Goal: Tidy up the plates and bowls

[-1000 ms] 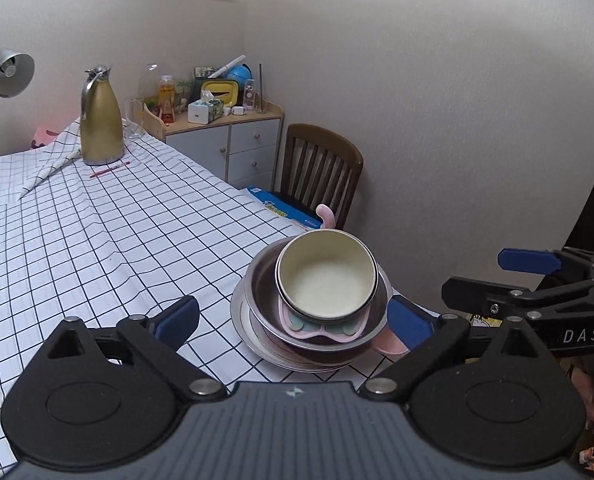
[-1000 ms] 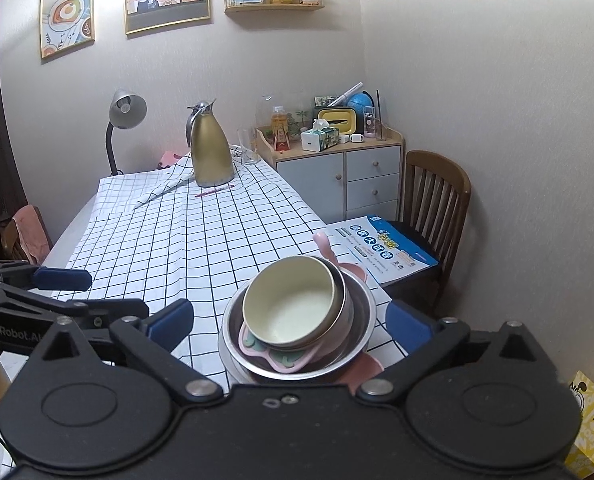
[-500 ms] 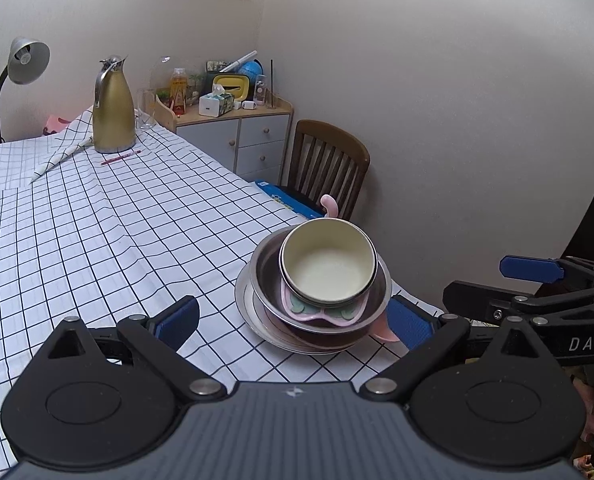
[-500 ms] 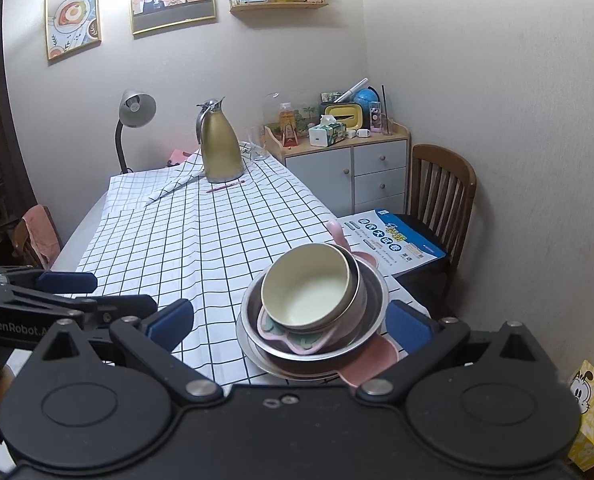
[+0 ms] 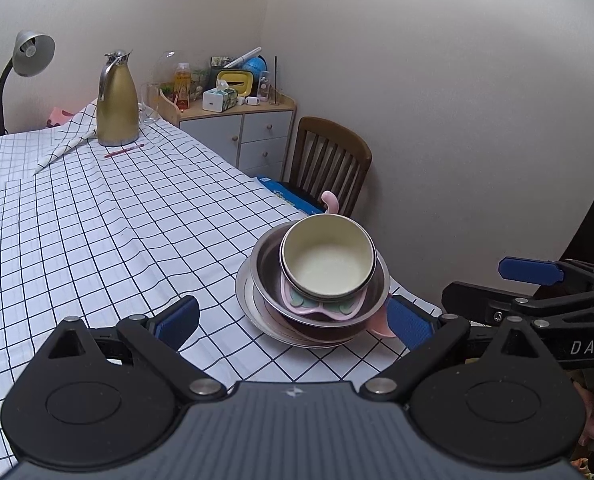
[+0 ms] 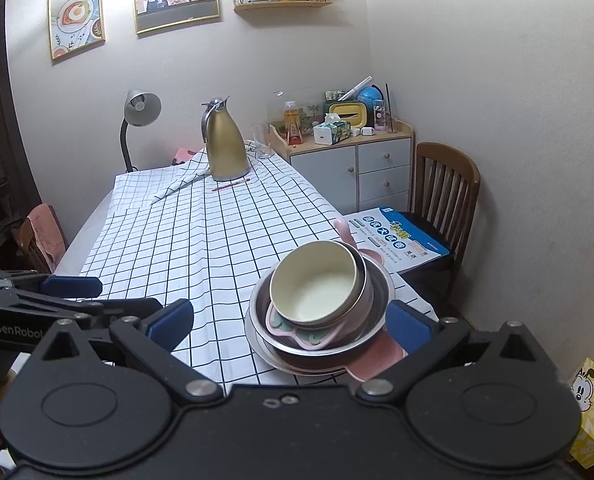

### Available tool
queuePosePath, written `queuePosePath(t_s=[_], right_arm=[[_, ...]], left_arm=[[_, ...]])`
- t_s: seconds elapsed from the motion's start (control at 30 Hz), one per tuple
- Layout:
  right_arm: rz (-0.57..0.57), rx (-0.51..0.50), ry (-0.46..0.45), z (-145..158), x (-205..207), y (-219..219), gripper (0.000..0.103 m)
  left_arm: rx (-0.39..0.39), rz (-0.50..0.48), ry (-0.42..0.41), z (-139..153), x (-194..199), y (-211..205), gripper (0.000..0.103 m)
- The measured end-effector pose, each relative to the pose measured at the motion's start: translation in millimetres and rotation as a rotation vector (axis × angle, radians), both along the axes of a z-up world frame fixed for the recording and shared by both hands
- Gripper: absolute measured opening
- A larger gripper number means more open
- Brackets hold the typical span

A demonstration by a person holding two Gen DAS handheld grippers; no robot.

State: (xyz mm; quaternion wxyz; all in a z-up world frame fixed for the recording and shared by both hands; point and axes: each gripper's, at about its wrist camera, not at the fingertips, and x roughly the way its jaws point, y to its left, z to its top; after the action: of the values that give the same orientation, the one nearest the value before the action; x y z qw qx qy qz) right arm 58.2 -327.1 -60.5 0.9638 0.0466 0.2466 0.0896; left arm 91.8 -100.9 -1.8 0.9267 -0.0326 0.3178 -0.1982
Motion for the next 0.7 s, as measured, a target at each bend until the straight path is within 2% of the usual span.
queuePosePath(t_s=[0.7], right_arm=[[-0.006,0.007,0.016,-0.9,-1.8,-2.8,0.103]], left_arm=[[-0.008,0.003,0.012,-4.4,-0.6,-2.1,0.101]])
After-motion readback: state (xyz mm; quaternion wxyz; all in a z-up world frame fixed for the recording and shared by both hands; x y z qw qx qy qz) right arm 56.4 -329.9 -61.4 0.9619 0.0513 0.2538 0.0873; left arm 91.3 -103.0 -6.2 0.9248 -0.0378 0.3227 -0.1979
